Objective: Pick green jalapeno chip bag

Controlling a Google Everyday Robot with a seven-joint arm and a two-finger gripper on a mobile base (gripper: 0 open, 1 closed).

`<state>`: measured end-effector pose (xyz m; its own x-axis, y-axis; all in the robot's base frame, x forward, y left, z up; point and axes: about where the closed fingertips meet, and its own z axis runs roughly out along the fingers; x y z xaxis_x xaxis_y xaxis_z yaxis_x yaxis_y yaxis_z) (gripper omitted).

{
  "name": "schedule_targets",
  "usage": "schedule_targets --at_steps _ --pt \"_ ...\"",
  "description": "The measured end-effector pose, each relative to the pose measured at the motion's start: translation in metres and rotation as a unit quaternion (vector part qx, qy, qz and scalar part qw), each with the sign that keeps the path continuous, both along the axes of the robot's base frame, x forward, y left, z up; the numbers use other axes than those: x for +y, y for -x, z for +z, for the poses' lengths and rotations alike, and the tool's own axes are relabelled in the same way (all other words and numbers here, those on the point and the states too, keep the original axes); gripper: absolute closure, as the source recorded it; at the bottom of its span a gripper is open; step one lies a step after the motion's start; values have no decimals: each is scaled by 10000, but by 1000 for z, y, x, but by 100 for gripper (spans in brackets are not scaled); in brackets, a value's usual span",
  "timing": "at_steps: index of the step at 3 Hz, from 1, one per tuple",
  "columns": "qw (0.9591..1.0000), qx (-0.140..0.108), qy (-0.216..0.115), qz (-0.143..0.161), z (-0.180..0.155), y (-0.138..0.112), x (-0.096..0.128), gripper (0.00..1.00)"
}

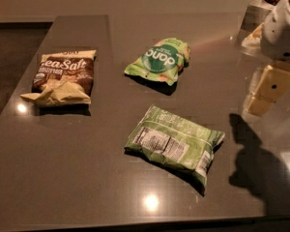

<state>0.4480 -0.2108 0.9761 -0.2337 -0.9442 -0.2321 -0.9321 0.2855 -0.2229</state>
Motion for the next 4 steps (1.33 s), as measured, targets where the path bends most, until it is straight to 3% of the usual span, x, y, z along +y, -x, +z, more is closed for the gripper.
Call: schedule_targets --at_steps 1,2,3,4 --pt "9990 121 -301 -305 -5 -36 14 0" --pt "9938 209 -634 -889 -9 -70 20 0" --pt "9852 224 -951 -1406 -13 -96 21 0" --pt "9688 225 -1389 -2041 -28 -130 27 0"
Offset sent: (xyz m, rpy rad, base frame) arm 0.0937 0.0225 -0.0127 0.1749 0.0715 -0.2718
